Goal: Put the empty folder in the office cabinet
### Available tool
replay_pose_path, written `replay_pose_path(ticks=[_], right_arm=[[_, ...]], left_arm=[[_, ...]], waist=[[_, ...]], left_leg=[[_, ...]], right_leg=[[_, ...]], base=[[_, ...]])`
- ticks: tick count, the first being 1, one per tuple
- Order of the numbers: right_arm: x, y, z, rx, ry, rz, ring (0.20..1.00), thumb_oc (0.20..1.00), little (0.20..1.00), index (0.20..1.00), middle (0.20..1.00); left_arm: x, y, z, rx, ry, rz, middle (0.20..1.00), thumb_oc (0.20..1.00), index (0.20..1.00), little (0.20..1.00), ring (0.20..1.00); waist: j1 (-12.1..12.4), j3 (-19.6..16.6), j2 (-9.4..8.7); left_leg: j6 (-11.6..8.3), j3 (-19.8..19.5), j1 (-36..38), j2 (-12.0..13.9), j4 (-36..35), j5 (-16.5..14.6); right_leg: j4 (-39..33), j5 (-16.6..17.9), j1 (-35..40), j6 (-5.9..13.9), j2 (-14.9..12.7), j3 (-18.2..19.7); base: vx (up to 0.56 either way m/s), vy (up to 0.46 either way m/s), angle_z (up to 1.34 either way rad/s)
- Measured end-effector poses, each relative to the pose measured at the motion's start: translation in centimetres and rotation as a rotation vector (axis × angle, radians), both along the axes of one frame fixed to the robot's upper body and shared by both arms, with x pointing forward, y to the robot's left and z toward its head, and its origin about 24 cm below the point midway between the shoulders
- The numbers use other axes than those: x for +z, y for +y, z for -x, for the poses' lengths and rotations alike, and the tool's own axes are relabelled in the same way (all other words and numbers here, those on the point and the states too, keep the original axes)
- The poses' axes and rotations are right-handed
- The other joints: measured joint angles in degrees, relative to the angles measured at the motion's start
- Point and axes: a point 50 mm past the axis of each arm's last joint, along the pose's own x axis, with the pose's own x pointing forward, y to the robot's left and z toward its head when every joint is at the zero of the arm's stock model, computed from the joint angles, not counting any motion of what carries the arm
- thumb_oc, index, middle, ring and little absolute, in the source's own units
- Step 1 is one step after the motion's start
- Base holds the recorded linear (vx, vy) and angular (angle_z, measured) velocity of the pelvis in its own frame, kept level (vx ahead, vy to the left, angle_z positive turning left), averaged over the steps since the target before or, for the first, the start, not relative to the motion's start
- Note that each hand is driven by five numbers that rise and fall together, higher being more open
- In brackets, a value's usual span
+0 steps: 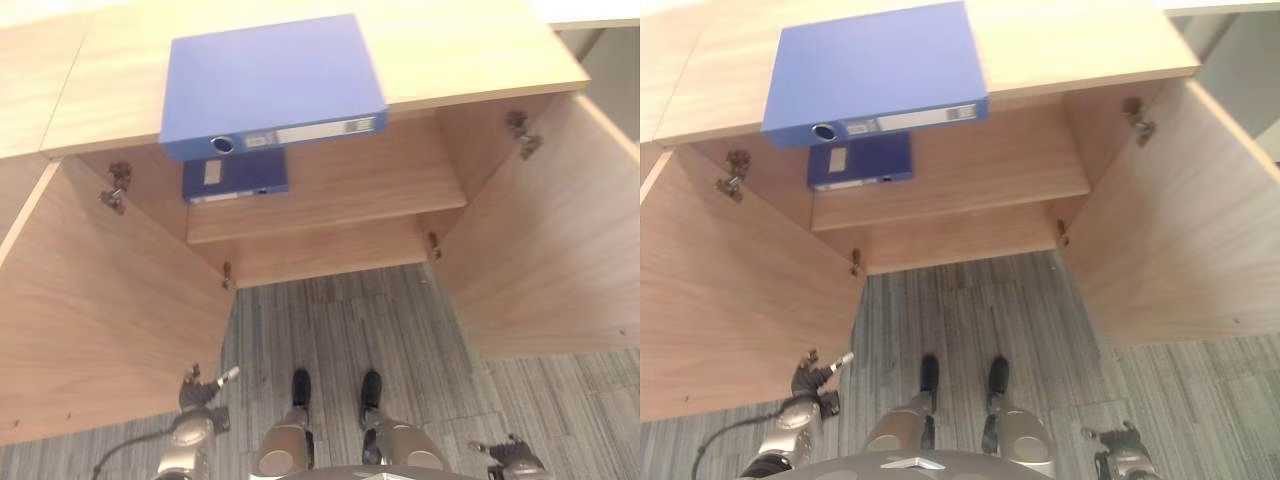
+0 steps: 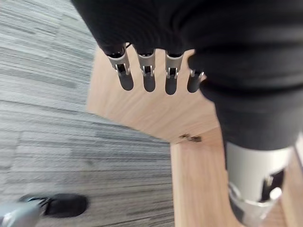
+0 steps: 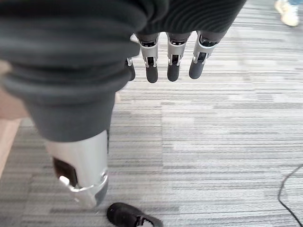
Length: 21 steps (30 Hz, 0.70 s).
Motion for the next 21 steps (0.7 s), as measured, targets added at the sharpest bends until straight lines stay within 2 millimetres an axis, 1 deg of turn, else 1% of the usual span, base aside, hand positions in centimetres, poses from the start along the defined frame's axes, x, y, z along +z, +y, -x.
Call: replay_pose_path(ticks=[1, 2, 4, 5, 9, 11, 13, 14, 17, 18, 21], right_arm=[[0.1, 0.1, -0.6, 0.005, -0.019, -0.002, 1.000, 1.000, 1.000, 1.000, 1.000], [0.5, 0.1, -1.6, -0.005, -0.049, -0.005, 1.000, 1.000, 1.000, 1.000, 1.000], [1.0, 0.0, -3.2, -0.048, -0.101, -0.020, 1.000, 1.000, 1.000, 1.000, 1.000], [1.5, 0.1, -4.7, -0.040, -0.136, -0.020, 1.000, 1.000, 1.000, 1.000, 1.000], [2.4, 0.4, -6.8, -0.018, -0.192, -0.023, 1.000, 1.000, 1.000, 1.000, 1.000], [2.5, 0.5, -7.1, -0.019, -0.199, -0.027, 1.000, 1.000, 1.000, 1.000, 1.000], [2.5, 0.5, -7.2, -0.030, -0.203, -0.031, 1.000, 1.000, 1.000, 1.000, 1.000], [2.5, 0.4, -7.2, -0.041, -0.207, -0.035, 1.000, 1.000, 1.000, 1.000, 1.000], [2.5, 0.5, -7.2, -0.031, -0.205, -0.033, 1.000, 1.000, 1.000, 1.000, 1.000], [2.5, 0.7, -7.4, -0.008, -0.205, -0.024, 1.000, 1.000, 1.000, 1.000, 1.000], [2.7, 1.5, -8.2, 0.033, -0.229, -0.023, 1.000, 1.000, 1.000, 1.000, 1.000]], left_arm=[[0.8, 0.6, -0.3, -0.005, -0.037, -0.022, 1.000, 1.000, 1.000, 1.000, 1.000], [1.6, 1.6, -0.5, 0.000, -0.070, -0.056, 1.000, 1.000, 1.000, 1.000, 1.000], [3.0, 2.7, -0.8, 0.027, -0.133, -0.088, 1.000, 1.000, 1.000, 1.000, 1.000], [4.5, 3.4, -1.8, 0.059, -0.209, -0.102, 1.000, 1.000, 1.000, 1.000, 1.000], [7.4, 4.0, -4.0, 0.068, -0.340, -0.129, 1.000, 1.000, 1.000, 1.000, 1.000], [10.5, 4.3, -6.0, 0.048, -0.458, -0.180, 1.000, 1.000, 1.000, 1.000, 1.000], [12.9, 4.9, -7.1, 0.027, -0.547, -0.249, 1.000, 1.000, 1.000, 1.000, 1.000], [15.3, 5.2, -8.3, 0.012, -0.629, -0.321, 1.000, 1.000, 1.000, 1.000, 1.000], [19.3, 5.0, -9.8, -0.005, -0.764, -0.434, 1.000, 1.000, 1.000, 1.000, 1.000], [21.9, 4.6, -10.4, -0.006, -0.860, -0.539, 1.000, 1.000, 1.000, 1.000, 1.000], [26.0, 4.0, -10.8, 0.039, -1.024, -0.727, 1.000, 1.000, 1.000, 1.000, 1.000]], waist=[[0.60, 0.08, -0.06], [1.54, 0.28, -0.39], [1.89, 0.68, -1.02], [2.49, 1.74, -1.66], [2.81, 3.37, -3.30], [2.93, 4.33, -4.89], [3.26, 4.84, -5.78], [3.21, 5.17, -6.54], [3.18, 5.39, -7.04], [3.26, 5.39, -7.04], [2.92, 5.40, -7.04]], left_leg=[[0.39, 0.01, 0.03, -0.36, 0.08, -0.12], [0.82, 0.29, 0.06, -0.85, 0.32, -0.20], [1.04, 0.54, -0.34, -1.11, 0.35, -0.32], [1.36, 0.54, -0.54, -1.17, 0.52, -0.09], [1.34, 0.30, -1.65, -1.16, 0.55, -0.07], [1.34, 0.21, -2.08, -1.08, 0.57, -0.05], [1.25, 0.03, -2.25, -0.96, 0.57, 0.03], [1.25, 0.01, -2.27, -0.94, 0.57, 0.03], [1.23, -0.06, -2.47, -0.95, 0.57, 0.02], [1.23, -0.20, -2.57, -0.94, 0.57, 0.03], [1.06, -0.18, -2.55, -0.90, 0.56, -0.10]], right_leg=[[0.00, 0.10, -0.22, 0.15, -0.30, 0.44], [-0.01, 0.22, -0.25, 0.29, -0.78, 0.94], [0.00, 0.29, -0.81, 0.33, -1.00, 1.24], [0.00, 0.48, -0.99, 0.45, -1.04, 1.23], [-0.01, 0.47, -1.92, 0.48, -1.02, 1.09], [-0.02, 0.65, -2.31, 0.36, -0.90, 0.98], [-0.02, 0.64, -2.41, 0.37, -0.81, 0.89], [-0.02, 0.64, -2.38, 0.38, -0.81, 0.93], [-0.02, 0.64, -2.50, 0.38, -0.80, 0.95], [-0.02, 0.64, -2.56, 0.38, -0.78, 0.94], [-0.02, 0.63, -2.57, 0.39, -0.73, 0.98]], base=[[-0.01, 0.099, 0.02], [-0.01, 0.088, -0.05], [-0.03, 0.054, -0.06], [-0.03, 0.029, 0.01], [-0.01, 0.009, 0.04], [-0.01, 0.000, 0.02], [0.00, -0.006, 0.03], [0.00, 0.000, 0.00], [0.00, -0.002, 0.01], [0.00, 0.000, 0.00], [0.00, 0.000, 0.00]])
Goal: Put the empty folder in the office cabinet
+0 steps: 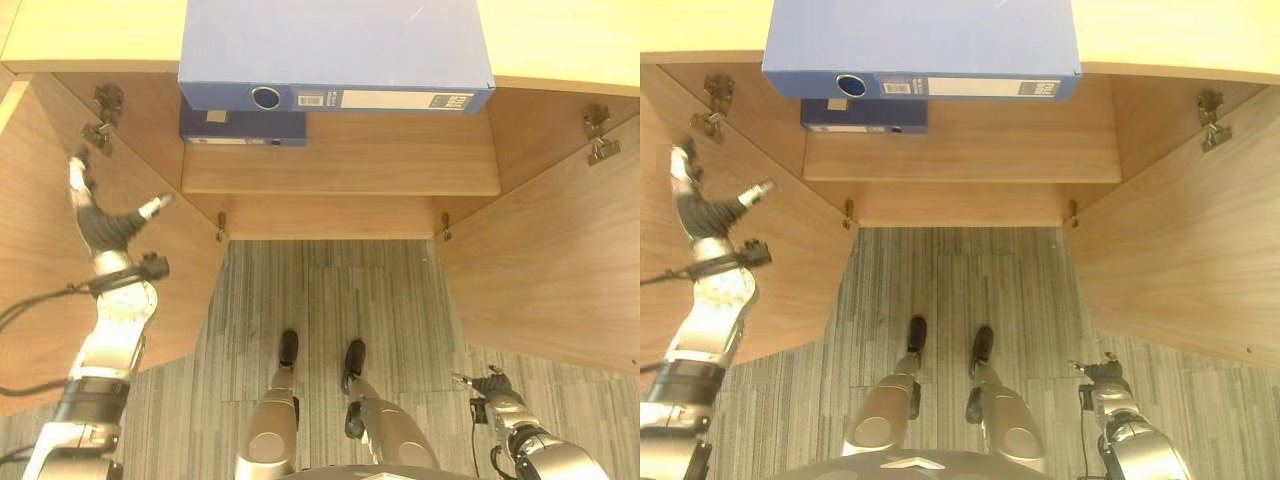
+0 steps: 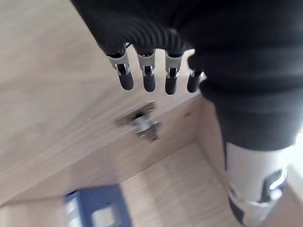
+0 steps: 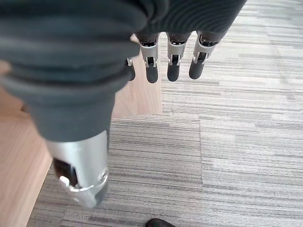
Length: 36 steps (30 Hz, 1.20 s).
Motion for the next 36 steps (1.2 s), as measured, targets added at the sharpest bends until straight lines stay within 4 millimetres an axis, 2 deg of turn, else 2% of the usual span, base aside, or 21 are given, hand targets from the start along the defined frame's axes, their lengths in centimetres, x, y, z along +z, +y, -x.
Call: replay_pose_path(ticks=[4, 11, 15, 19, 20, 22, 23, 25, 27, 28, 32, 36], right_arm=[[0.1, 1.0, -0.6, 0.005, -0.035, -0.003, 1.000, 1.000, 1.000, 1.000, 1.000], [-0.1, 1.4, -0.4, 0.004, -0.035, -0.006, 1.000, 1.000, 1.000, 1.000, 1.000], [-0.2, 1.4, -0.2, 0.001, -0.029, -0.006, 1.000, 1.000, 1.000, 1.000, 1.000], [-0.2, 1.3, 0.0, 0.007, -0.023, -0.002, 1.000, 1.000, 1.000, 1.000, 1.000], [-0.6, 1.1, 0.7, 0.004, 0.000, 0.004, 1.000, 1.000, 1.000, 1.000, 1.000], [-1.2, 1.0, 2.0, -0.011, 0.067, 0.016, 1.000, 1.000, 1.000, 1.000, 1.000], [-2.1, 0.7, 4.3, -0.016, 0.112, 0.017, 1.000, 1.000, 1.000, 1.000, 1.000], [-2.7, 0.2, 6.5, -0.038, 0.174, 0.023, 1.000, 1.000, 1.000, 1.000, 1.000], [-3.3, -0.1, 8.9, -0.056, 0.235, 0.023, 1.000, 1.000, 1.000, 1.000, 1.000], [-3.4, -0.1, 9.3, -0.058, 0.241, 0.022, 1.000, 1.000, 1.000, 1.000, 1.000], [-3.3, -0.4, 9.7, -0.050, 0.242, 0.033, 1.000, 1.000, 1.000, 1.000, 1.000], [-3.3, -0.3, 9.7, -0.034, 0.234, 0.027, 1.000, 1.000, 1.000, 1.000, 1.000]], left_arm=[[2.3, -1.5, 0.5, 0.055, -0.136, -0.144, 1.000, 1.000, 1.000, 1.000, 1.000], [2.5, -2.1, 1.2, 0.106, -0.173, -0.296, 1.000, 1.000, 1.000, 1.000, 1.000], [1.9, -1.4, 2.2, 0.145, -0.124, -0.451, 1.000, 1.000, 1.000, 1.000, 1.000], [2.9, -0.2, 2.6, 0.194, -0.110, -0.633, 1.000, 1.000, 1.000, 1.000, 1.000], [3.7, 0.1, 2.6, 0.227, -0.119, -0.725, 1.000, 1.000, 1.000, 1.000, 1.000], [3.6, -0.4, 2.1, 0.217, -0.120, -0.742, 1.000, 1.000, 1.000, 1.000, 1.000], [3.3, -0.3, 2.3, 0.225, -0.109, -0.779, 1.000, 1.000, 1.000, 1.000, 1.000], [3.3, -0.1, 2.3, 0.242, -0.105, -0.796, 1.000, 1.000, 1.000, 1.000, 1.000], [3.0, 0.0, 2.4, 0.253, -0.092, -0.835, 1.000, 1.000, 1.000, 1.000, 1.000], [3.1, -0.1, 2.4, 0.257, -0.093, -0.866, 1.000, 1.000, 1.000, 1.000, 1.000], [3.1, -0.2, 2.3, 0.256, -0.093, -0.894, 1.000, 1.000, 1.000, 1.000, 1.000], [1.3, -0.7, 1.7, 0.205, -0.015, -0.931, 1.000, 1.000, 1.000, 1.000, 1.000]], waist=[[-0.50, 0.00, 0.00], [-0.47, -0.02, 0.05], [-0.57, -0.21, 0.36], [-0.52, -0.46, 0.75], [-0.53, -1.50, 1.58], [-0.70, -2.16, 2.40], [-0.92, -3.79, 3.55], [-1.30, -4.62, 4.84], [-2.93, -5.23, 5.89], [-3.93, -5.66, 5.91], [-5.28, -7.08, 5.90], [-5.28, -9.58, 5.81]], left_leg=[[-0.14, 0.27, 0.15, 0.02, 0.01, -0.10], [0.04, 0.59, 1.69, 0.06, 0.00, 0.02], [-0.44, 0.91, 3.85, 0.12, -0.13, -0.61], [-0.47, 1.00, 4.34, 0.16, -0.47, -0.64], [-0.44, 0.96, 4.40, 0.10, -0.55, -0.66], [-0.34, 1.03, 5.12, -0.02, -0.52, -0.72], [-0.24, 1.08, 5.26, -0.19, -0.51, -0.77], [-0.14, 1.15, 5.71, -0.42, -0.58, -0.84], [-0.24, 1.37, 6.76, -0.45, -0.60, -1.39], [0.04, 1.40, 7.05, -0.39, -0.60, -1.59], [0.14, 1.78, 7.09, -0.09, -0.60, -1.65], [0.05, 2.35, 6.92, 0.32, -0.60, -1.59]], right_leg=[[0.01, 0.01, 0.05, 0.00, -0.01, 0.15], [0.01, 0.00, 1.51, 0.01, -0.03, 0.24], [0.00, -0.21, 3.48, 0.11, -0.03, 0.59], [0.00, -0.20, 3.89, 0.08, 0.02, 1.01], [0.00, -0.15, 4.02, 0.14, -0.04, 1.01], [0.00, -0.16, 4.68, 0.13, -0.19, 0.95], [-0.01, -0.24, 4.86, 0.07, -0.35, 0.96], [0.00, -0.22, 5.28, 0.10, -0.54, 1.01], [-0.01, -0.41, 6.61, 0.24, -0.59, 1.36], [-0.03, -0.83, 6.87, 0.53, -0.47, 1.70], [-0.04, -0.88, 6.63, 0.54, -0.22, 2.12], [-0.18, -0.87, 5.95, 0.54, 0.17, 2.50]], base=[[0.00, 0.004, -0.02], [0.01, 0.003, -0.01], [0.04, -0.003, -0.04], [0.04, -0.003, -0.02], [0.07, 0.029, 0.00], [0.06, 0.048, 0.05], [0.03, 0.032, 0.02], [0.02, 0.004, -0.04], [0.04, -0.004, -0.09], [0.02, -0.008, -0.10], [0.01, -0.006, -0.08], [0.00, -0.007, -0.05]])
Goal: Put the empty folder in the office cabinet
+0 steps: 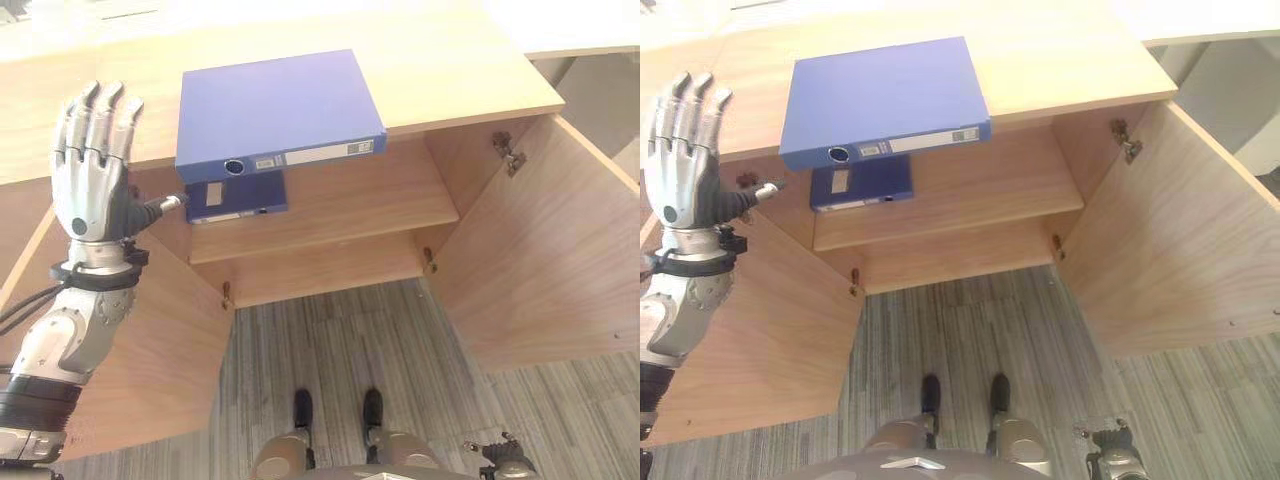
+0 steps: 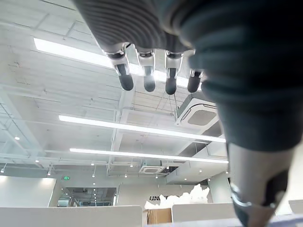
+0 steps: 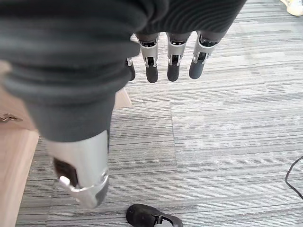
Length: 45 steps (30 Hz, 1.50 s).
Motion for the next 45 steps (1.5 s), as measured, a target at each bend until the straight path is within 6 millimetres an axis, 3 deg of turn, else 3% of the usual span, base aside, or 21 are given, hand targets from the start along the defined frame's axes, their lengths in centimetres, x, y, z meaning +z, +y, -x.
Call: replay_pose_path(ticks=[7, 14, 26, 34, 38, 45], right_arm=[[0.0, 0.1, -0.1, 0.004, -0.016, -0.004, 1.000, 1.000, 1.000, 1.000, 1.000], [0.1, 0.1, -0.4, 0.003, -0.026, 0.001, 1.000, 1.000, 1.000, 1.000, 1.000], [0.1, 0.0, -0.3, -0.003, -0.020, 0.013, 1.000, 1.000, 1.000, 1.000, 1.000], [0.1, 0.0, -0.4, -0.007, -0.027, 0.023, 1.000, 1.000, 1.000, 1.000, 1.000], [0.1, -0.1, -0.4, -0.008, -0.028, 0.028, 1.000, 1.000, 1.000, 1.000, 1.000], [0.1, -0.1, -0.3, -0.010, -0.027, 0.031, 1.000, 1.000, 1.000, 1.000, 1.000]], left_arm=[[-1.9, -0.4, -1.3, 0.012, 0.112, -0.024, 1.000, 1.000, 1.000, 1.000, 1.000], [-3.0, -0.9, -2.7, 0.013, 0.178, -0.071, 1.000, 1.000, 1.000, 1.000, 1.000], [-2.6, -1.1, -3.9, 0.034, 0.174, -0.089, 1.000, 1.000, 1.000, 1.000, 1.000], [-2.3, -3.6, -5.4, -0.032, 0.165, -0.092, 1.000, 1.000, 1.000, 1.000, 1.000], [-2.8, -3.7, -5.5, -0.034, 0.186, -0.101, 1.000, 1.000, 1.000, 1.000, 1.000], [-3.4, -5.7, -6.9, -0.065, 0.212, -0.093, 1.000, 1.000, 1.000, 1.000, 1.000]], waist=[[0.04, -0.46, -0.02], [-1.58, -0.46, -0.02], [-3.06, -0.48, -0.01], [-3.32, -1.71, 0.05], [-4.29, -1.85, 0.15], [-4.82, -2.21, 0.01]], left_leg=[[-0.48, 0.60, -0.02, 0.00, 0.00, 0.38], [-0.48, 0.92, 0.15, 0.01, 0.00, 0.37], [-0.43, 1.48, 0.52, 0.02, 0.00, 0.33], [-0.34, 1.90, 0.60, 0.02, 0.00, 0.26], [-0.32, 1.95, 0.57, 0.01, 0.00, 0.24], [-0.31, 2.26, -0.24, 0.01, 0.01, 0.26]], right_leg=[[0.13, 0.23, -0.37, 0.08, 0.00, 0.57], [0.11, 0.24, -0.36, 0.09, 0.00, 0.82], [0.12, 0.27, -0.22, 0.12, -0.04, 1.14], [0.14, 0.32, -0.31, 0.11, -0.05, 1.52], [0.15, 0.34, -0.36, 0.11, -0.06, 1.55], [0.17, 0.76, -1.27, -0.24, -0.06, 1.85]], base=[[0.00, 0.000, -0.04], [0.00, 0.001, 0.00], [0.00, 0.001, 0.00], [0.00, 0.007, -0.02], [0.00, 0.000, 0.00], [-0.01, 0.003, -0.02]])
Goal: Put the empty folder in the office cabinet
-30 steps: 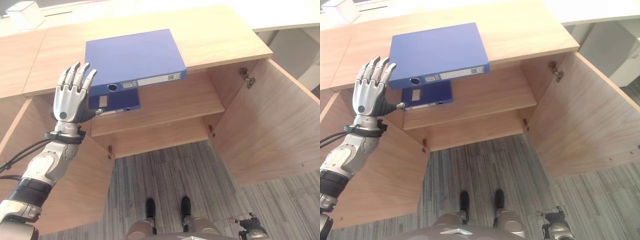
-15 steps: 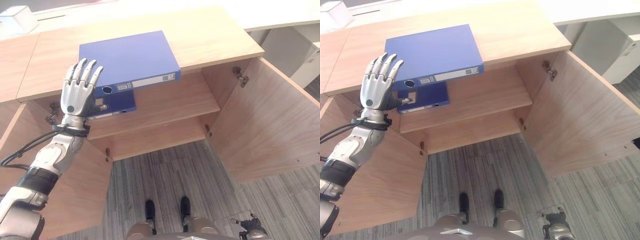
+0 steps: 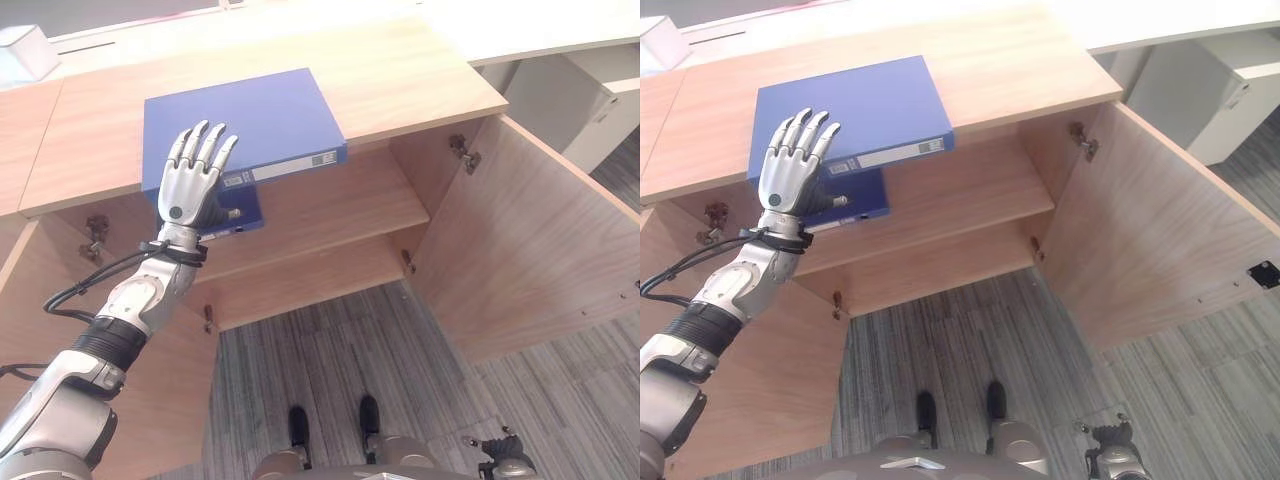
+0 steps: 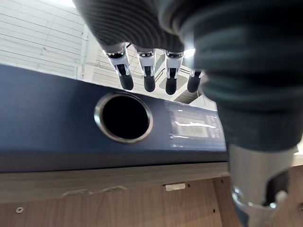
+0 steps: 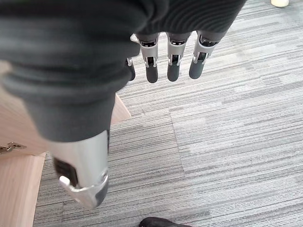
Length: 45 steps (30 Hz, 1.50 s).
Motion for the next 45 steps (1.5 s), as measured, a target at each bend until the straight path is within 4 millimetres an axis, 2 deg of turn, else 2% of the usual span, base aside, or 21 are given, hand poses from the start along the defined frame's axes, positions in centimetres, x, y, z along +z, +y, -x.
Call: replay_pose_path(ticks=[16, 24, 34, 35, 36, 37, 38, 45], right_arm=[[0.0, 0.0, -0.1, 0.000, -0.003, 0.002, 1.000, 1.000, 1.000, 1.000, 1.000], [0.1, 0.0, -0.3, 0.001, -0.011, 0.003, 1.000, 1.000, 1.000, 1.000, 1.000], [0.1, -0.2, -0.4, -0.034, -0.020, -0.006, 1.000, 1.000, 1.000, 1.000, 1.000], [0.1, -0.2, -0.3, -0.035, -0.016, -0.005, 1.000, 1.000, 1.000, 1.000, 1.000], [0.1, -0.2, -0.2, -0.037, -0.012, -0.004, 1.000, 1.000, 1.000, 1.000, 1.000], [0.1, -0.2, -0.2, -0.036, -0.013, -0.004, 1.000, 1.000, 1.000, 1.000, 1.000], [0.1, -0.2, -0.3, -0.036, -0.015, -0.004, 1.000, 1.000, 1.000, 1.000, 1.000], [0.3, -0.2, -0.9, -0.029, -0.045, -0.005, 1.000, 1.000, 1.000, 1.000, 1.000]], left_arm=[[0.2, -0.3, -0.3, -0.003, -0.002, -0.003, 1.000, 1.000, 1.000, 1.000, 1.000], [1.0, 0.4, -0.8, 0.033, -0.026, -0.020, 1.000, 1.000, 1.000, 1.000, 1.000], [4.4, 2.6, -1.5, 0.105, -0.115, -0.086, 1.000, 1.000, 1.000, 1.000, 1.000], [4.6, 2.6, -1.5, 0.106, -0.122, -0.087, 0.912, 0.912, 0.912, 0.912, 0.912], [5.3, 2.5, -1.6, 0.101, -0.146, -0.085, 0.479, 0.479, 0.479, 0.479, 0.479], [5.4, 2.5, -1.7, 0.102, -0.152, -0.085, 0.388, 0.388, 0.388, 0.388, 0.388], [5.6, 2.6, -1.7, 0.103, -0.156, -0.082, 0.200, 0.200, 0.200, 0.200, 0.200], [6.9, 2.5, -1.5, 0.082, -0.219, -0.090, 0.200, 0.200, 0.200, 0.200, 0.200]], waist=[[-0.51, -0.16, -0.24], [-0.56, -0.02, -0.46], [-0.87, 1.37, -2.63], [-0.83, 1.60, -2.69], [-0.61, 2.39, -2.74], [-0.57, 2.64, -2.77], [-0.57, 2.71, -2.78], [-0.31, 4.24, -2.70]], left_leg=[[0.01, 0.65, -1.92, 0.01, 0.01, 0.04], [0.00, 0.68, -2.70, 0.01, 0.01, 0.04], [0.33, 0.79, -4.46, 0.02, 0.48, 0.53], [0.33, 0.78, -4.51, 0.01, 0.48, 0.54], [0.35, 0.78, -4.55, 0.00, 0.50, 0.55], [0.36, 0.81, -4.59, 0.00, 0.53, 0.56], [0.35, 0.82, -4.74, 0.01, 0.52, 0.55], [0.24, 0.84, -5.37, 0.02, 0.51, 0.61]], right_leg=[[0.01, 0.26, -2.17, 0.09, 0.00, 0.44], [0.00, 0.20, -2.97, 0.18, 0.00, 0.40], [0.00, 0.38, -4.76, 0.39, -0.02, 0.43], [0.00, 0.38, -4.78, 0.39, -0.04, 0.42], [0.00, 0.40, -4.82, 0.37, -0.04, 0.42], [0.00, 0.41, -4.87, 0.36, -0.04, 0.42], [0.00, 0.40, -5.03, 0.37, -0.03, 0.42], [0.00, 0.46, -5.61, 0.54, -0.03, 0.43]], base=[[0.00, 0.001, -0.01], [0.00, 0.000, 0.00], [0.00, 0.000, 0.00], [0.00, 0.000, 0.00], [0.00, 0.000, 0.00], [-0.03, 0.002, 0.00], [0.00, 0.000, 0.00], [-0.01, 0.002, 0.01]])
